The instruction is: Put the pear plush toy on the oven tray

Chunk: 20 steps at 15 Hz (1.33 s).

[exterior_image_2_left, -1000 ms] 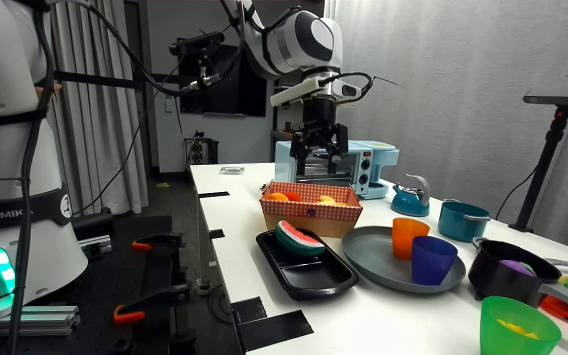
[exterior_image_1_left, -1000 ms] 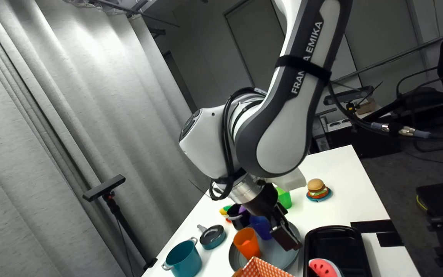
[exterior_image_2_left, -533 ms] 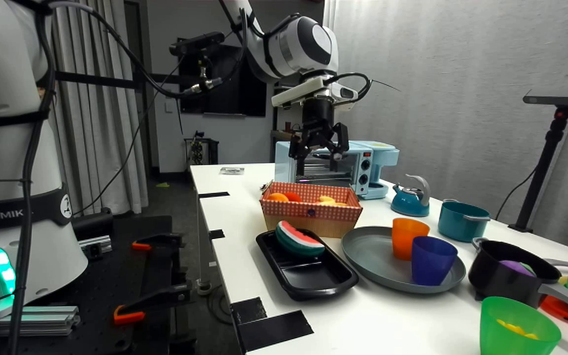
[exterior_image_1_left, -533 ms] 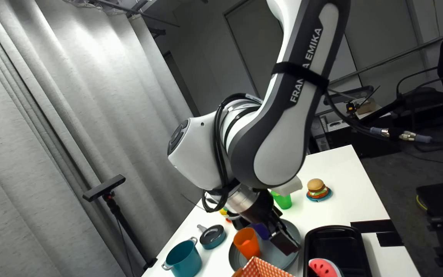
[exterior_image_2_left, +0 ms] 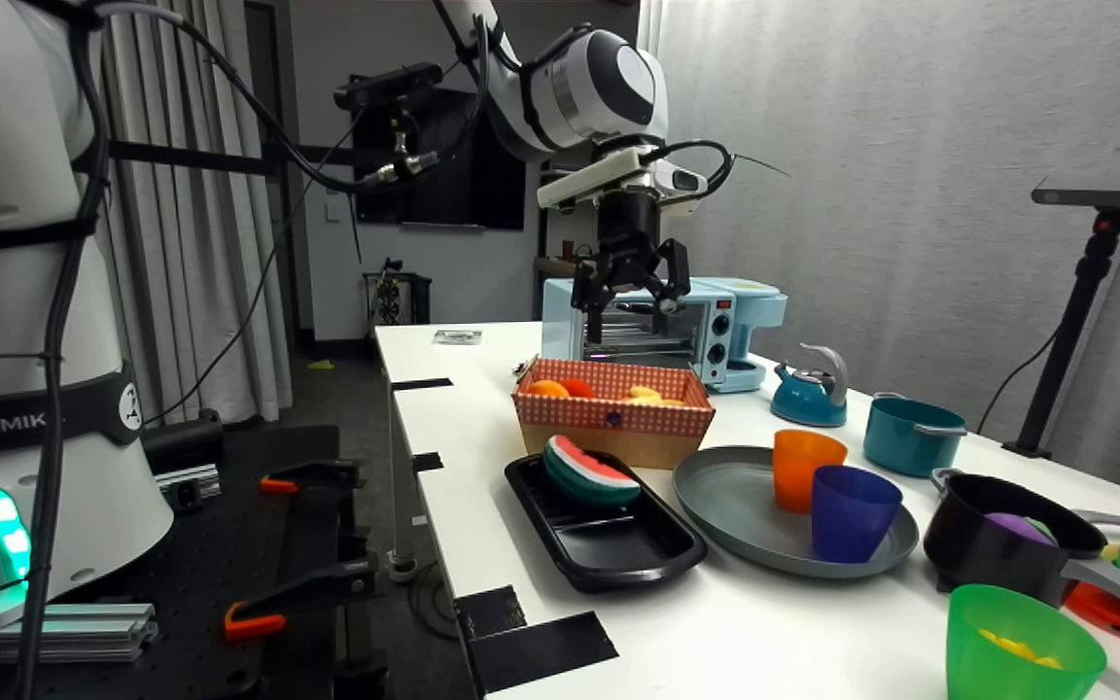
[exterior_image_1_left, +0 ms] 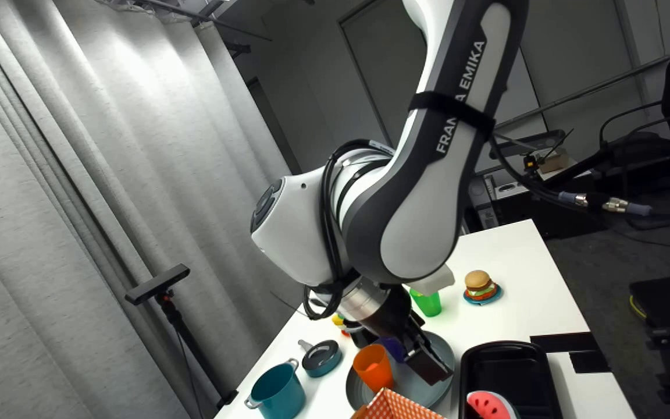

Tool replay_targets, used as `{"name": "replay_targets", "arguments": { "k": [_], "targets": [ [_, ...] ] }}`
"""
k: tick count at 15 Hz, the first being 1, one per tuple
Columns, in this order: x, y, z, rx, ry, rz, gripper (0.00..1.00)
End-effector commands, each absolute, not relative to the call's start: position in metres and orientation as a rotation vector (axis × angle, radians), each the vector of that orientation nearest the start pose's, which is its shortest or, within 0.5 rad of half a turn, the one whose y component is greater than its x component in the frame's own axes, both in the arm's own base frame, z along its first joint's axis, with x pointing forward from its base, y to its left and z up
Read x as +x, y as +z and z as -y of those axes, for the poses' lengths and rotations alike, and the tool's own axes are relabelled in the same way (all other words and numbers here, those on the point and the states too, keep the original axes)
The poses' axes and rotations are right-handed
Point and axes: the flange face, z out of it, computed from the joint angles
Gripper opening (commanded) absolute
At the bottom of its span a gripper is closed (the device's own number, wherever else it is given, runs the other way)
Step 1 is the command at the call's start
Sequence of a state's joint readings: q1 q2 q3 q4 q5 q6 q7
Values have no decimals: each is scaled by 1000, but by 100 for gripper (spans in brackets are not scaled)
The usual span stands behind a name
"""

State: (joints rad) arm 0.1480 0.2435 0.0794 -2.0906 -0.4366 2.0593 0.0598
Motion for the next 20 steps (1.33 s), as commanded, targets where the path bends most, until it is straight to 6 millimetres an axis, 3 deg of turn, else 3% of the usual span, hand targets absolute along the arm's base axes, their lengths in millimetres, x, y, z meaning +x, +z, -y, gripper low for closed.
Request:
{"name": "replay_targets", "arguments": {
  "k": [1,5,9,17,20],
  "targets": [
    [541,291,-102,-3410,384,741,100],
    [542,289,-102,-3414,387,749,100],
    [544,273,-108,-3384,430,792,100],
    [556,240,-164,-3236,323,975,100],
    [561,233,-172,-3198,300,990,100]
  ]
}}
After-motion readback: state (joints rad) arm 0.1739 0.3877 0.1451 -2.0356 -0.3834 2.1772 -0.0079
